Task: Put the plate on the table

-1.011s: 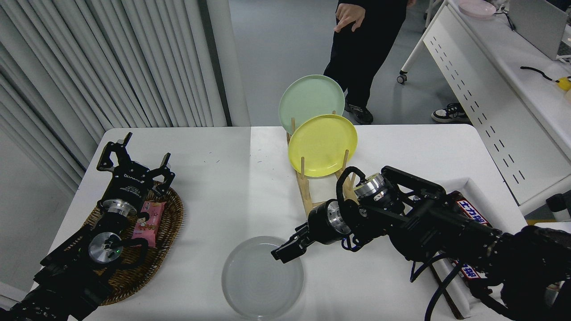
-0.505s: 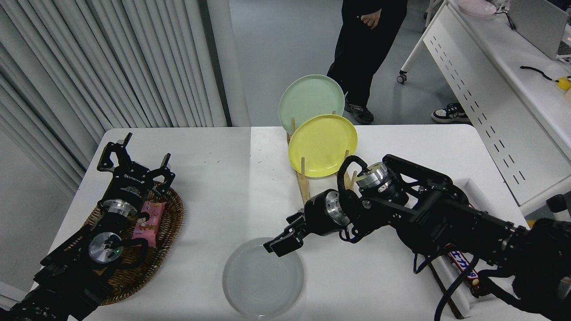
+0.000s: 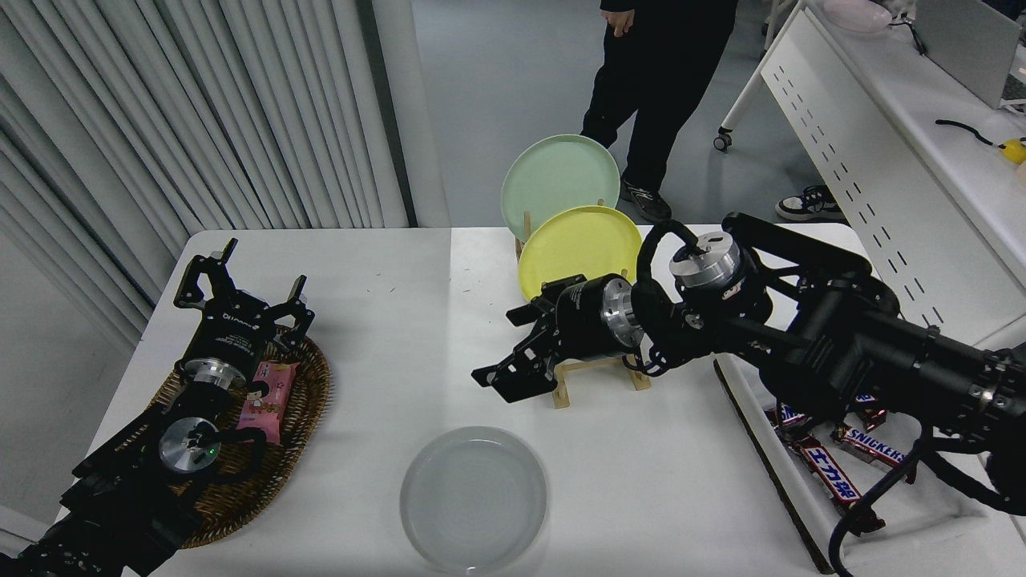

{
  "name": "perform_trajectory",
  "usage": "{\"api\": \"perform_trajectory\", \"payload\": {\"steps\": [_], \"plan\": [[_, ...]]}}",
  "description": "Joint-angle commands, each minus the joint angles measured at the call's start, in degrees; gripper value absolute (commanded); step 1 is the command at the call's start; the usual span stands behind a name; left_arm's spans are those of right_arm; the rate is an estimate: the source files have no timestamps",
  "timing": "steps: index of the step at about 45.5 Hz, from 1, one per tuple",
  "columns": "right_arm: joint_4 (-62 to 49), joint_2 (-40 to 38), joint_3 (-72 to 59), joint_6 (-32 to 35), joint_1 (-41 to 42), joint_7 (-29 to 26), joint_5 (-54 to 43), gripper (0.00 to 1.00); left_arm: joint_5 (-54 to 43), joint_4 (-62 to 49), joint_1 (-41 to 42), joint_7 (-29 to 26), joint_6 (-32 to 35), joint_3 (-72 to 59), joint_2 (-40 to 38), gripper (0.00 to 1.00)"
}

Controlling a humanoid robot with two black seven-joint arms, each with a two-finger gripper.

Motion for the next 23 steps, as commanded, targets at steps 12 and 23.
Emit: {"api": "perform_trajectory", "payload": {"steps": [12, 23], "plan": [[5.35, -9.50, -0.22, 23.41, 5.42, 0.22, -2.96, 1.00, 0.00, 0.02, 0.00, 0.00, 0.00, -0.04, 0.00, 1.00], [5.09, -11.09, 4.06, 26.75, 5.78, 2.33, -12.19, 1.00, 0.00, 0.02, 0.00, 0.00, 0.00, 0.05, 0.00, 1.00]]}}
